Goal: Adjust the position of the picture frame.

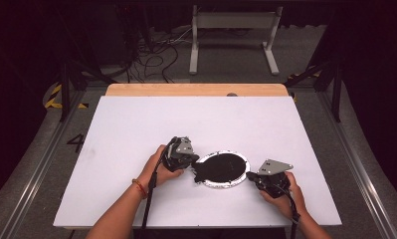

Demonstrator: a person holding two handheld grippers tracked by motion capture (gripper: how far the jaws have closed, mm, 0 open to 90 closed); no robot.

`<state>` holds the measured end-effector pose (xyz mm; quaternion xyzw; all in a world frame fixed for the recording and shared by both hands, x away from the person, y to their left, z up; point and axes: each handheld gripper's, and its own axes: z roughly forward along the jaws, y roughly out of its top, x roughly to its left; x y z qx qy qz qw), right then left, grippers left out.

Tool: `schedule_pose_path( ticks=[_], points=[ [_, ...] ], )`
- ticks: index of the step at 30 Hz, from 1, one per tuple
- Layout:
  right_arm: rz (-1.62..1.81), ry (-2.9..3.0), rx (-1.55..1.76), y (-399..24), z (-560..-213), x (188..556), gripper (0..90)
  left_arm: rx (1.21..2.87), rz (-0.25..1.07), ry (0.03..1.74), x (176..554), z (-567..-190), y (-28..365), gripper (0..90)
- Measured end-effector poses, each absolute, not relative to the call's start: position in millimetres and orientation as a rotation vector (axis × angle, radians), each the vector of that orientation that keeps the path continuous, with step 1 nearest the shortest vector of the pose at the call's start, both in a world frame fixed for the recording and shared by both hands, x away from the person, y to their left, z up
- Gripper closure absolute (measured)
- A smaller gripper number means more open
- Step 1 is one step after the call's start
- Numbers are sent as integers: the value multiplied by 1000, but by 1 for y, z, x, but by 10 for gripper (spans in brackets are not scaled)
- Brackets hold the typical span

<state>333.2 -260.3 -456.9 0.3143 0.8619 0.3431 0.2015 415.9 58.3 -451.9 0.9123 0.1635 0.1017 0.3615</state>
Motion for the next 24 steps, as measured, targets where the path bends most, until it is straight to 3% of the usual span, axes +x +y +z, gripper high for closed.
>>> schedule_pose_path(
  ticks=[14,24],
  points=[
    [943,2367,946,-250,-456,363,900,2364,253,419,402,-457,68,881],
    [954,2417,929,-250,-454,346,900,2399,276,398,396,-455,69,893]
  ],
)
